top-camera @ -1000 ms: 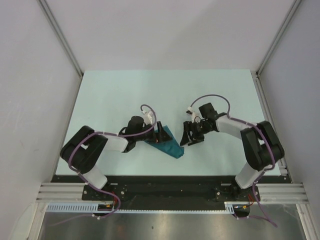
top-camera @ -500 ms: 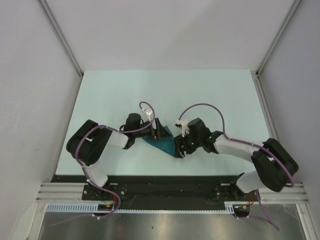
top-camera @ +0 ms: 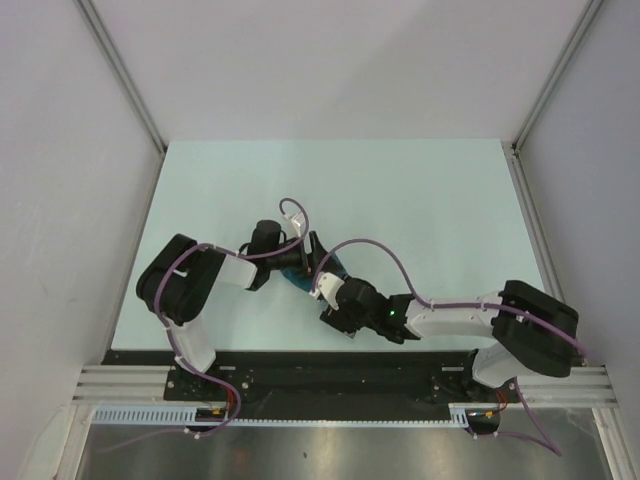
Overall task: Fold the napkin, place the utensils inside, and roll it up
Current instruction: Roll the napkin with the utensil
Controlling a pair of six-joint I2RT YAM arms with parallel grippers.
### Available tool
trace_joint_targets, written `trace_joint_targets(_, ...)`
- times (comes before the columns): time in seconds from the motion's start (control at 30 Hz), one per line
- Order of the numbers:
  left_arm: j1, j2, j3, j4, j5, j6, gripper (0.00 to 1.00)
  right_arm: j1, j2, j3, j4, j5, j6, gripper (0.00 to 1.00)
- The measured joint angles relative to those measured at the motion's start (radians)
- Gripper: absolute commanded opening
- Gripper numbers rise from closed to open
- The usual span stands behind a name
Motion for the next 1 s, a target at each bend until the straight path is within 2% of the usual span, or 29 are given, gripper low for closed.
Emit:
trace_joint_targets(0.3,0.005,0.003,0.003,-0.002,0.014,0.002,0.89,0.079,0.151,0.066,0.060,0.273,-0.114,0.69)
trace_joint_targets(0.4,0.006,0.003,0.008,-0.012,0.019,0.007,0.89,0.084,0.184,0.082,0.085,0.320,-0.141,0.63)
trace_joint_targets(0.43,0.007,0.003,0.009,-0.017,0.019,0.007,0.89,0.083,0.190,0.084,0.090,0.329,-0.147,0.54)
trace_joint_targets(0.47,0.007,0.003,0.011,-0.020,0.019,0.008,0.89,0.082,0.196,0.086,0.093,0.330,-0.150,0.49)
trace_joint_targets(0.63,0.011,0.002,0.016,-0.034,0.023,0.015,0.89,0.058,0.223,0.125,0.052,0.260,-0.167,0.33)
trace_joint_targets(0.8,0.024,-0.018,0.022,-0.077,0.011,0.025,0.90,0.006,0.232,0.187,-0.040,0.117,-0.175,0.19)
trace_joint_targets(0.83,0.031,-0.024,0.023,-0.092,0.007,0.026,0.91,-0.004,0.234,0.201,-0.061,0.089,-0.175,0.09)
trace_joint_targets(0.9,0.050,-0.041,0.031,-0.140,-0.015,0.028,0.92,-0.027,0.236,0.225,-0.098,0.040,-0.172,0.00)
trace_joint_targets(1.0,0.099,-0.069,0.060,-0.238,-0.056,0.036,0.92,-0.067,0.241,0.265,-0.161,-0.049,-0.165,0.00)
